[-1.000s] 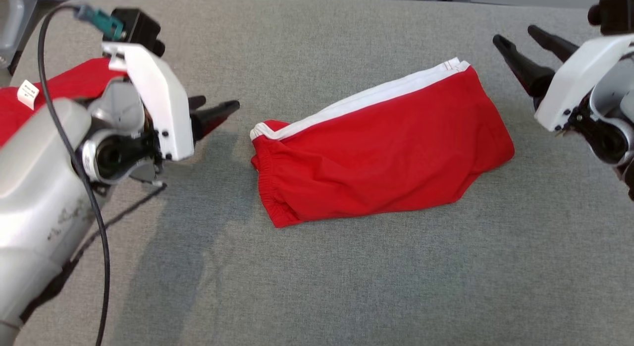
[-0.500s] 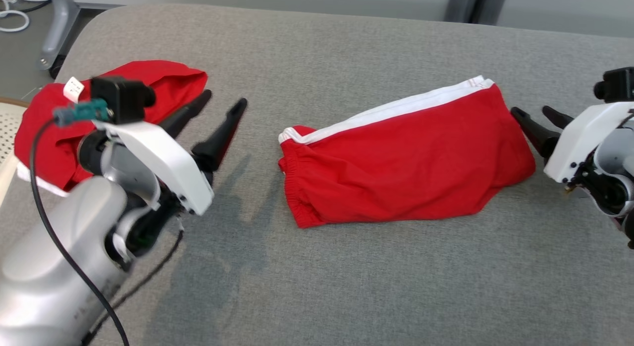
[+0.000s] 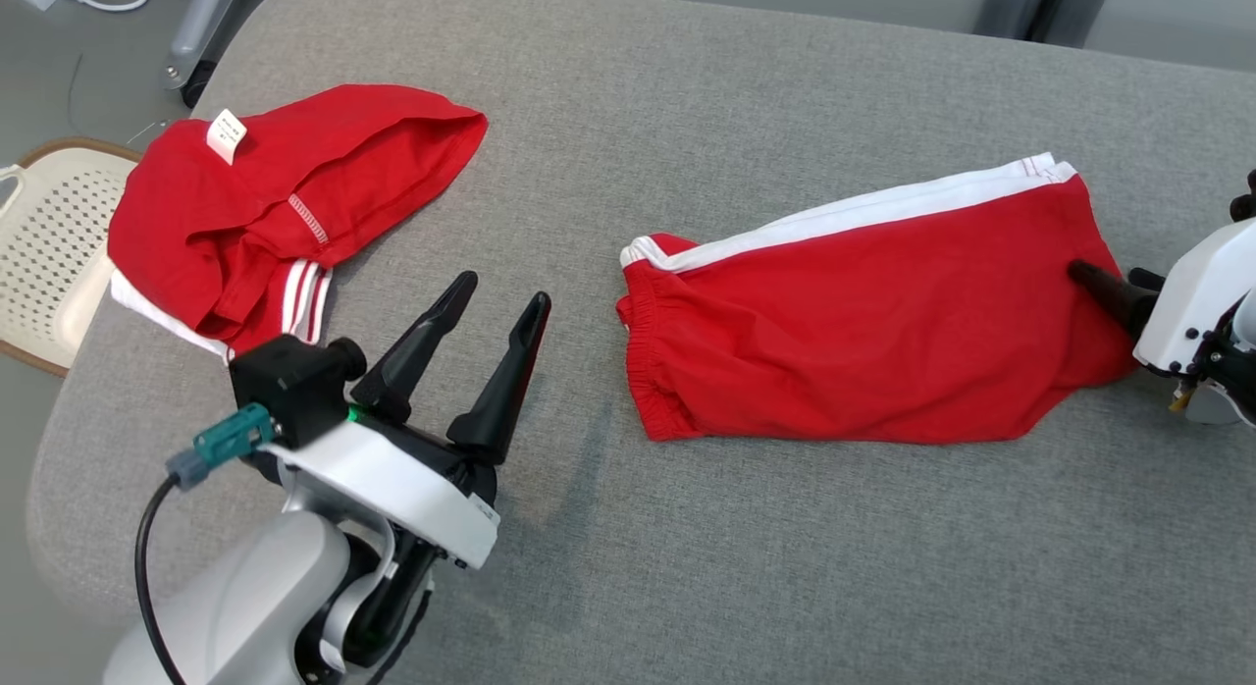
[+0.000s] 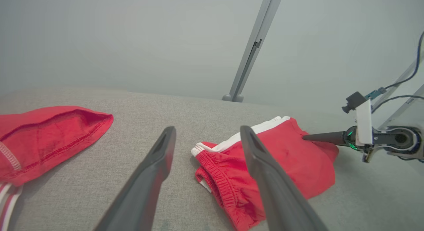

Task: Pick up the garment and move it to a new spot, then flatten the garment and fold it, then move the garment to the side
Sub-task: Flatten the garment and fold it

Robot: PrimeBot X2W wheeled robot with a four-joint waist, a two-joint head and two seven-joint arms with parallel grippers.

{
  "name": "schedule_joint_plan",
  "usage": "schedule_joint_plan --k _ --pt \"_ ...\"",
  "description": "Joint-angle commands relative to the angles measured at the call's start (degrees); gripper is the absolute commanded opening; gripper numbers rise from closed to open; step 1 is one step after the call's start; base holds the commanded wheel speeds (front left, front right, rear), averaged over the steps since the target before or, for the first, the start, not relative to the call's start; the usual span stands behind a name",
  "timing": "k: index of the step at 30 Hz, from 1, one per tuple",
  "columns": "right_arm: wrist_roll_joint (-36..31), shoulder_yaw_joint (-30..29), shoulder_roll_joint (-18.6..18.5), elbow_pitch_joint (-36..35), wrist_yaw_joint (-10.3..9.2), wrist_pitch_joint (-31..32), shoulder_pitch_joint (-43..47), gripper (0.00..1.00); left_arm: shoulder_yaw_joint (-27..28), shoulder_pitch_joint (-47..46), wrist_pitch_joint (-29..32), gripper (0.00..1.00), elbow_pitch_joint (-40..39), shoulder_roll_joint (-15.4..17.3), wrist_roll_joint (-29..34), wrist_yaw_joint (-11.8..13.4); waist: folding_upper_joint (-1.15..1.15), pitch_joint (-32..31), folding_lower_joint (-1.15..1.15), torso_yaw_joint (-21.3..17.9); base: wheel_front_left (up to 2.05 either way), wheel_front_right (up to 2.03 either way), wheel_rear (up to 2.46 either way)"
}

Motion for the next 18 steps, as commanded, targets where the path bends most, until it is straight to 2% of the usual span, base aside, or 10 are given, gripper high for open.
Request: schedule_joint_plan --k 1,7,12,14,15,16,18 --pt "0.89 -0.29 -0.20 0.22 0.00 1.02 1.00 1.00 0.54 0.90 -0.87 1.00 -0.61 -0.35 0.43 0.42 0.00 0.11 0.00 0.35 0.00 0.00 0.00" --pt "5.67 -2.94 0.52 -0.52 0.00 5.94 2.98 1.00 3.12 4.46 -3.00 1.00 -2.53 -1.91 5.19 1.53 0.00 0.43 0.00 1.23 0.00 0.00 0.00" --pt "6.28 -3.41 0.55 -2.18 0.00 7.90 3.72 1.00 7.00 7.93 -3.16 1.00 -2.74 -4.62 10.30 1.82 0.00 0.33 0.00 1.64 0.00 0.00 0.00" --pt "6.16 -3.63 0.53 -2.62 0.00 8.22 3.98 0.40 8.20 9.24 -3.17 1.00 -2.20 -5.90 12.00 1.35 0.00 0.04 0.00 1.69 0.00 0.00 0.00" --pt "6.08 -3.79 0.55 -2.81 0.00 8.10 4.19 0.24 8.76 9.80 -3.17 1.00 -1.84 -6.38 12.69 1.03 0.00 -0.21 0.00 1.71 0.00 0.00 0.00" --pt "6.04 -3.95 0.55 -2.99 0.00 8.09 4.17 0.03 9.40 10.39 -3.18 1.00 -1.46 -6.94 13.14 0.76 0.00 -0.45 0.00 1.71 0.00 0.00 0.00" --pt "5.94 -4.35 0.36 -3.20 0.00 8.01 3.98 0.00 10.44 11.42 -3.18 1.00 -0.88 -7.82 13.88 -0.08 0.00 -0.90 0.00 1.64 0.00 0.00 0.00"
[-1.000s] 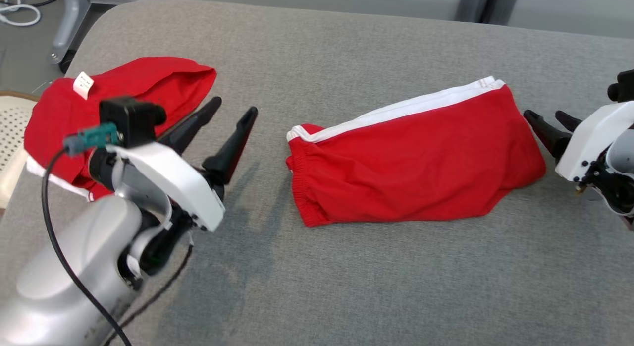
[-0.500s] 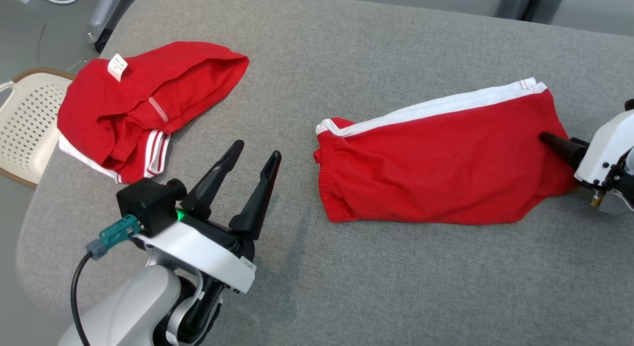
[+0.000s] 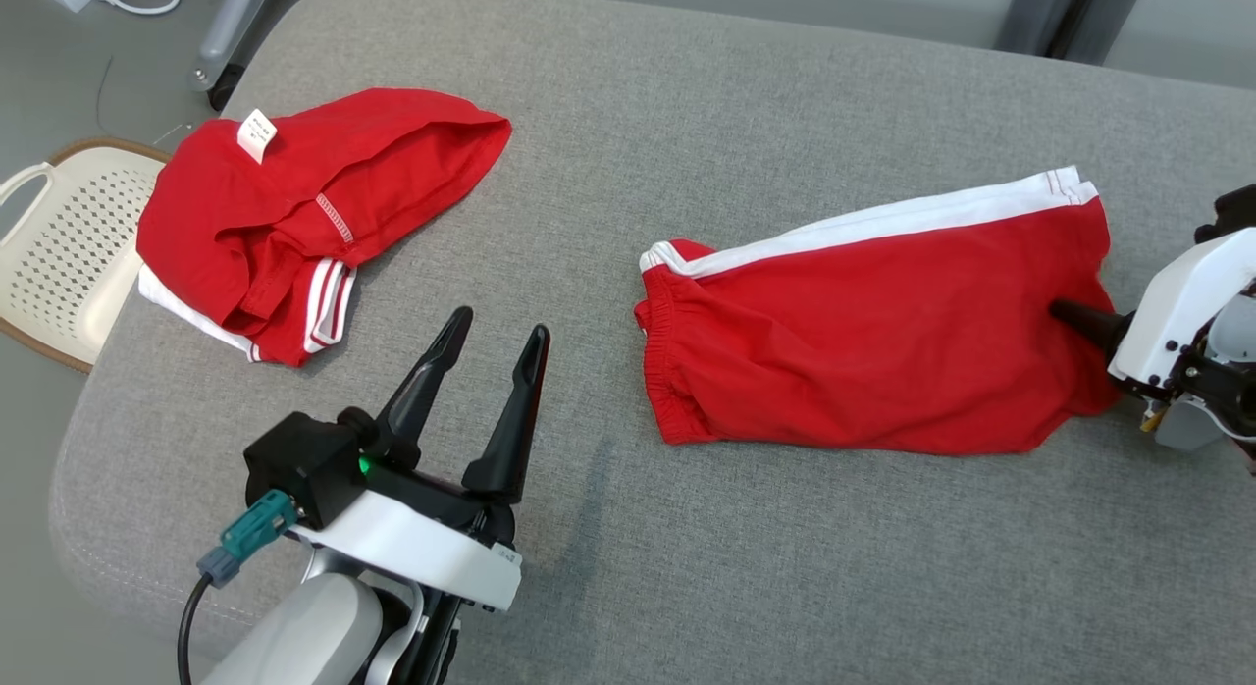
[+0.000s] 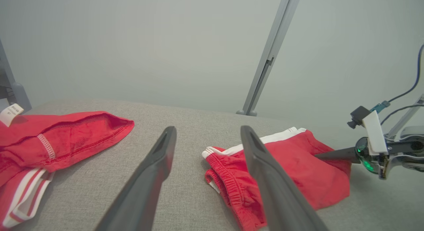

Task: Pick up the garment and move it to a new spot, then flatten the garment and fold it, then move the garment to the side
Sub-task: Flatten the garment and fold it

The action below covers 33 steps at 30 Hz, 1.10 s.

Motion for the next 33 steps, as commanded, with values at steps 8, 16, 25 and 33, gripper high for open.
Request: schedule_joint_plan --k 8,16,25,33 --pt "-0.01 -1.40 0.68 -1.77 0.00 -1.44 3.00 0.00 2.62 2.98 -0.20 1.00 2.83 -1.82 2.54 -2.35 0.00 -3.22 0.00 -1.60 0.00 0.00 0.00" --pt "0.26 -2.68 1.49 -3.53 0.00 -2.76 6.93 0.00 2.33 4.29 0.02 1.00 5.19 -1.65 2.90 -3.39 0.00 -7.34 0.00 -5.34 0.00 0.00 0.00" --pt "-0.29 -3.97 1.52 -6.27 0.00 -5.18 11.85 0.00 1.64 5.82 0.14 1.00 6.19 -1.30 2.62 -3.36 0.00 -9.91 0.00 -9.43 0.00 0.00 0.00" --pt "-1.36 -5.57 0.26 -8.20 0.00 -8.98 15.45 0.00 1.32 6.92 0.03 1.00 6.29 -1.90 1.69 -4.03 0.00 -11.14 0.00 -11.75 0.00 0.00 0.00"
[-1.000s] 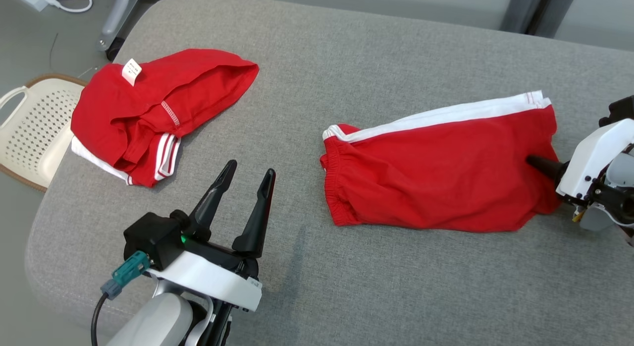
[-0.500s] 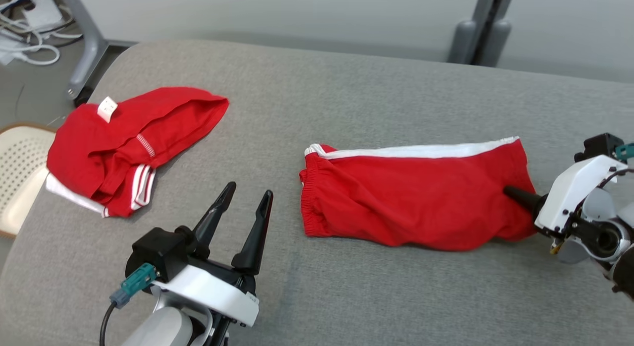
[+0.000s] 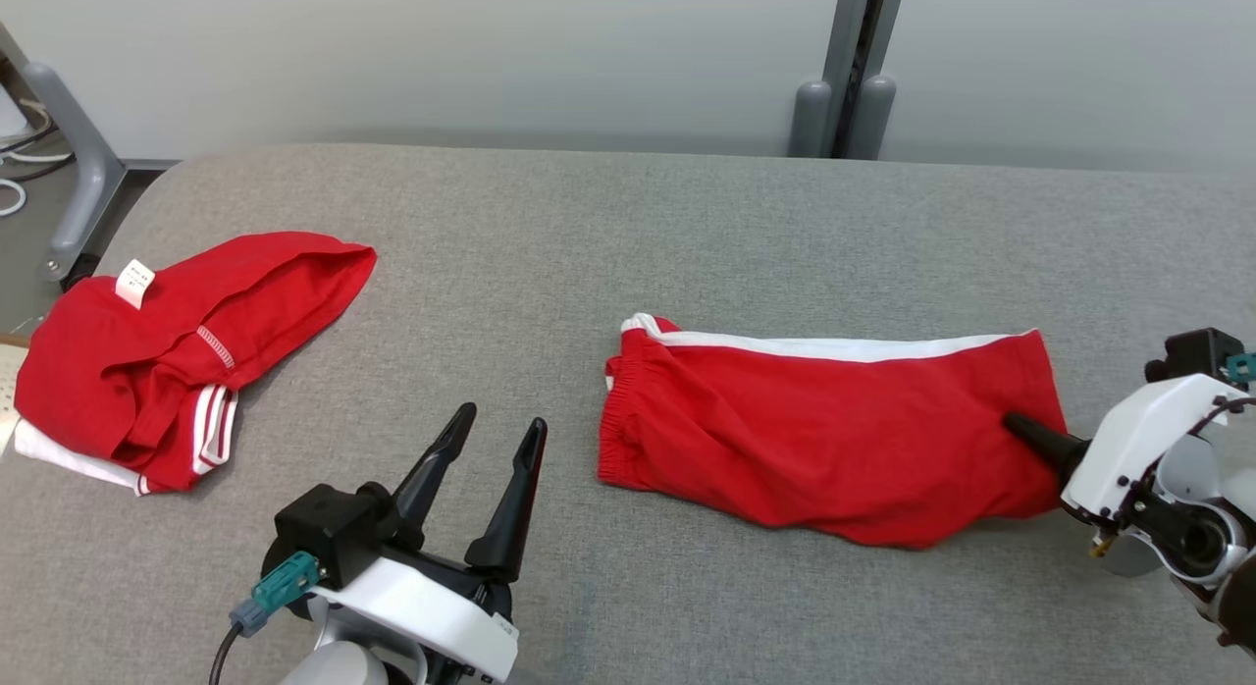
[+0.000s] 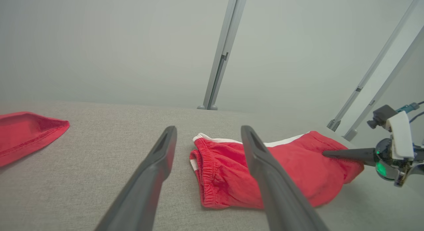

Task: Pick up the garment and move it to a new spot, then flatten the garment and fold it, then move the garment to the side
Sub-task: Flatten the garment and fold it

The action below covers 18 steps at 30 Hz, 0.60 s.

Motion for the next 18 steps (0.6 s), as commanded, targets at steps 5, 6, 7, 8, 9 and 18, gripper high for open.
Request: schedule_joint_plan --k 5,6,7,8,9,18 --pt "-1.69 -0.50 -2.32 -1.69 0.00 -2.38 2.38 0.00 0.17 0.55 -0.16 1.00 -0.37 0.02 -0.33 -0.25 0.00 -1.00 0.00 -0.85 0.00 0.00 0.00" --pt "-1.87 -0.61 -2.71 -1.93 0.00 -2.67 2.67 0.00 0.16 0.69 -0.14 1.00 -0.42 0.07 -0.38 -0.20 0.00 -1.13 0.00 -0.96 0.00 0.00 0.00" --pt "-1.97 -0.76 -3.00 -2.25 0.00 -2.90 2.83 0.00 0.16 0.80 -0.11 1.00 -0.43 0.19 -0.44 -0.20 0.00 -1.21 0.00 -1.08 0.00 0.00 0.00" --pt "-2.17 -0.93 -3.22 -2.57 0.00 -3.18 2.98 0.00 0.14 0.90 -0.09 1.00 -0.42 0.30 -0.46 -0.15 0.00 -1.27 0.00 -1.18 0.00 0.00 0.00" --pt "-2.41 -1.01 -3.45 -2.84 0.00 -3.39 3.09 0.00 0.07 0.96 -0.07 1.00 -0.43 0.36 -0.45 -0.08 0.00 -1.31 0.00 -1.25 0.00 0.00 0.00" --pt "-7.62 -0.04 -5.40 -7.98 0.00 -6.43 -0.44 0.00 -0.39 0.80 -0.08 1.00 -0.08 -0.12 -0.54 0.08 0.00 -1.03 0.00 -0.99 0.00 0.00 0.00"
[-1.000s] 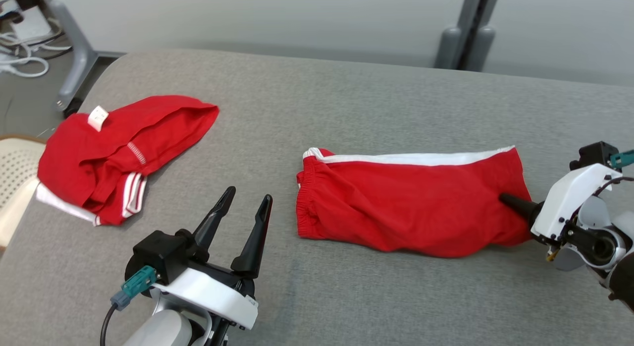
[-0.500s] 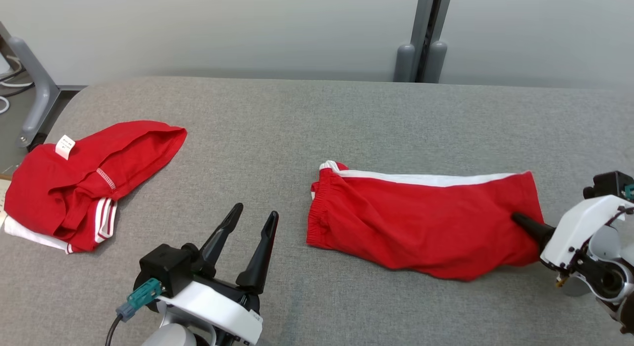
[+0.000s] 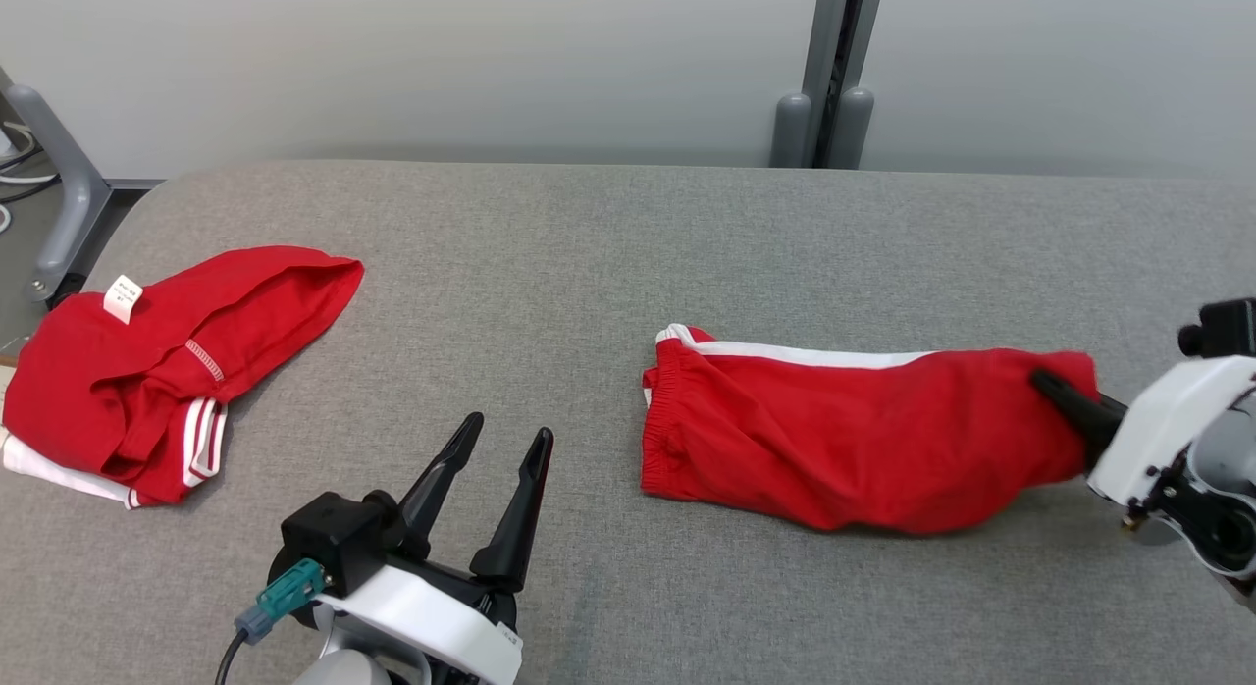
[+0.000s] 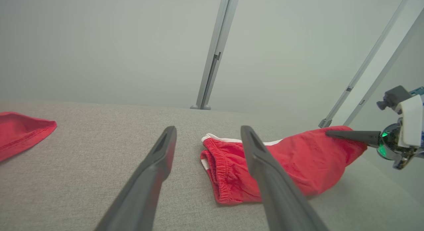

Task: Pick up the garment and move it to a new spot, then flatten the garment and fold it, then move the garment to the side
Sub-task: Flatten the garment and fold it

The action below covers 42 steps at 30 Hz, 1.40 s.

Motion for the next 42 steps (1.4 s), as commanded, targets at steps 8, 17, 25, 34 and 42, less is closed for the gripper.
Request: schedule_joint_plan --k 8,17,25,34,42 --pt "-3.27 1.97 2.68 -7.25 0.01 -0.39 -4.65 0.00 -0.50 -0.39 -0.10 1.00 1.16 -0.99 -0.49 -0.36 0.00 0.08 0.00 1.78 0.00 0.00 0.00" --pt "-3.39 5.06 7.97 -7.01 0.01 2.53 -7.21 0.00 -0.65 -0.79 -0.24 1.00 2.83 -2.79 -0.51 -1.18 0.00 0.50 0.00 6.34 0.00 0.00 0.00" --pt "-0.56 6.25 12.28 -0.86 0.01 5.49 -6.46 0.00 -0.36 -0.71 -0.37 1.00 3.92 -4.16 0.01 -1.92 0.00 0.82 0.00 10.46 0.00 0.00 0.00" --pt "0.38 6.49 15.92 5.21 0.01 5.77 -7.12 0.45 0.61 0.13 -0.42 1.00 4.77 -4.99 0.55 -2.54 0.00 0.95 0.00 12.26 0.00 0.00 0.00" --pt "1.72 5.07 16.49 2.56 0.01 3.92 -6.53 1.00 1.69 0.73 -0.43 1.00 5.10 -4.75 1.01 -2.56 0.00 0.18 0.00 9.62 0.00 0.00 0.00"
